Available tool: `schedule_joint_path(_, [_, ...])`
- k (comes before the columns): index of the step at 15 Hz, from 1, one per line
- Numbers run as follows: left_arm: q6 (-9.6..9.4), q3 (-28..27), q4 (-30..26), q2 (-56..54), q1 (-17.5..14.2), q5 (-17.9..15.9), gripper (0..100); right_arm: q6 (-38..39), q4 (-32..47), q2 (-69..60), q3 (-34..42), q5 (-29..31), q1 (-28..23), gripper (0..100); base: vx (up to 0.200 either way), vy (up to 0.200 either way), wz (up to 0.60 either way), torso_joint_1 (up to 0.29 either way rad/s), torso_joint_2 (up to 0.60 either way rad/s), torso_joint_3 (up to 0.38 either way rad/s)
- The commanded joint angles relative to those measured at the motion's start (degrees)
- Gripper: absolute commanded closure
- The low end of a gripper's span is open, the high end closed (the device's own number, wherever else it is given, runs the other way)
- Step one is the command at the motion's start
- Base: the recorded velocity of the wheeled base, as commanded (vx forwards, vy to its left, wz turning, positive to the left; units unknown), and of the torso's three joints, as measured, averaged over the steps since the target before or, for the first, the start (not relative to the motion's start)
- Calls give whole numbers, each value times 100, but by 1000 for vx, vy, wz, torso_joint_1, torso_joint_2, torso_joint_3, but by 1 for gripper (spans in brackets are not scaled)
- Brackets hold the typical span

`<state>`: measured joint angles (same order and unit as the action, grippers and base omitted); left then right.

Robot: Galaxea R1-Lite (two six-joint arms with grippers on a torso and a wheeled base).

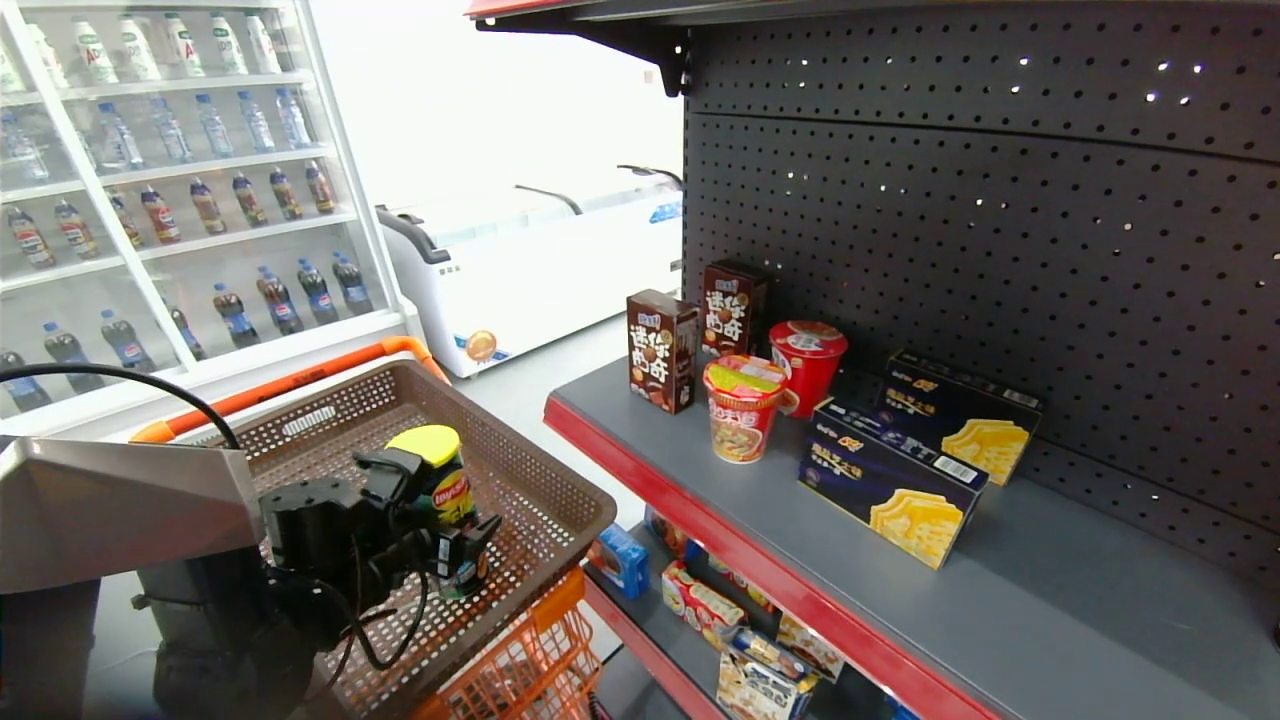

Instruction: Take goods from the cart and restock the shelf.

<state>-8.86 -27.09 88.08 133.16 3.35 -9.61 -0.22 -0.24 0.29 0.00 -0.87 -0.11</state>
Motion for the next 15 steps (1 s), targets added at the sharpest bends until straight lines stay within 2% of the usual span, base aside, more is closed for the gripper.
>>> schedule_joint_path(1, [-1,-104,34,131,8,-6,100,-4,-2,6,0,-1,2,0,0,0,0,0,0,0])
schedule_joint_path(3, [-63,-130,-54,70,8,214,100,-4,-2,6,0,-1,2,0,0,0,0,0,0,0])
schedule_joint_path(5, [-19,90,-274,-431,8,723,100,-4,-2,6,0,-1,2,0,0,0,0,0,0,0])
schedule_joint_path(6, [95,177,-564,-827,-1,785,100,-4,-2,6,0,-1,2,0,0,0,0,0,0,0])
schedule_joint_path(7, [306,292,-889,-1345,-1,785,100,-4,-2,6,0,-1,2,0,0,0,0,0,0,0])
schedule_joint_path(8, [359,353,-1126,-1644,-10,785,100,-4,-2,6,0,-1,2,0,0,0,0,0,0,0])
schedule_joint_path(9, [394,362,-2066,-2514,8,776,100,-4,-2,6,0,-1,2,0,0,0,0,0,0,0])
schedule_joint_path(10, [473,301,-2734,-3059,-1,723,100,-4,-2,6,0,-1,2,0,0,0,0,0,0,0])
schedule_joint_path(11, [649,142,-3816,-3841,8,653,100,-4,-2,6,0,-1,2,0,0,0,0,0,0,0])
schedule_joint_path(12, [710,-25,-4791,-4465,-10,653,100,-4,-2,6,0,-1,2,0,0,0,0,0,0,0])
schedule_joint_path(13, [728,-192,-5819,-5133,-28,653,100,-4,-2,6,0,-1,2,0,0,0,0,0,0,0])
schedule_joint_path(14, [728,-236,-6206,-5423,-36,662,100,-4,-2,6,0,-1,2,0,0,0,0,0,0,0])
schedule_joint_path(15, [728,-280,-7129,-6320,-19,609,100,-4,-2,6,0,-1,2,0,0,0,0,0,0,0])
